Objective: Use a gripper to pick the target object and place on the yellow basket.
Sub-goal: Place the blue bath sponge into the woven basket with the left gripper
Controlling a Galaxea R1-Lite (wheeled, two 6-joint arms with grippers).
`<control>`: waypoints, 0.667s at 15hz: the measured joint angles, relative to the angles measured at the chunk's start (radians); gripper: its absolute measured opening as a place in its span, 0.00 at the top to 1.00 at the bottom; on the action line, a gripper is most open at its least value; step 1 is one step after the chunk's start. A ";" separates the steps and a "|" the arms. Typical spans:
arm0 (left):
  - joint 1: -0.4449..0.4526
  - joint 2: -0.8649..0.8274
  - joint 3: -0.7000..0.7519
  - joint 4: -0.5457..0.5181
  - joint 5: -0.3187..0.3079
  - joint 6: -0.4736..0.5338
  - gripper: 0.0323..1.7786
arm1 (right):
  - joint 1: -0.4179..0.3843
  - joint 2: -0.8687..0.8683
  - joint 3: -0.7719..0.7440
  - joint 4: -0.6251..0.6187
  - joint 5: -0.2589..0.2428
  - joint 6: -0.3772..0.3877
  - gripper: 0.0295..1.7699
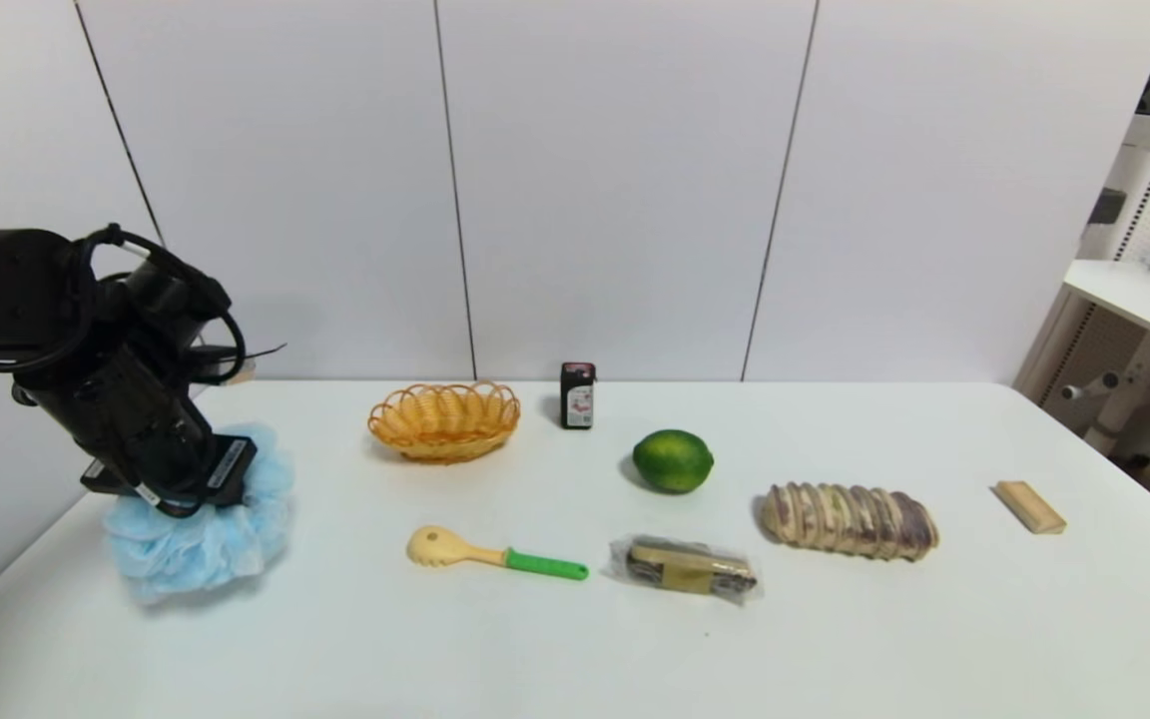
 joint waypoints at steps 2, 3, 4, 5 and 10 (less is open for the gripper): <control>-0.008 -0.052 -0.030 -0.085 -0.005 0.087 0.58 | 0.000 0.000 0.000 0.000 0.000 0.000 0.04; -0.009 -0.070 -0.039 -0.146 -0.012 0.141 0.58 | 0.000 0.000 0.000 0.000 0.000 0.000 0.04; -0.012 -0.083 -0.048 -0.216 -0.031 0.199 0.58 | 0.000 0.000 0.000 0.000 0.000 0.000 0.04; -0.020 -0.086 -0.058 -0.289 -0.069 0.243 0.58 | 0.000 0.000 0.000 0.000 0.000 0.000 0.04; -0.105 0.001 -0.131 -0.534 -0.287 0.278 0.58 | 0.000 0.000 0.000 0.000 0.000 0.000 0.04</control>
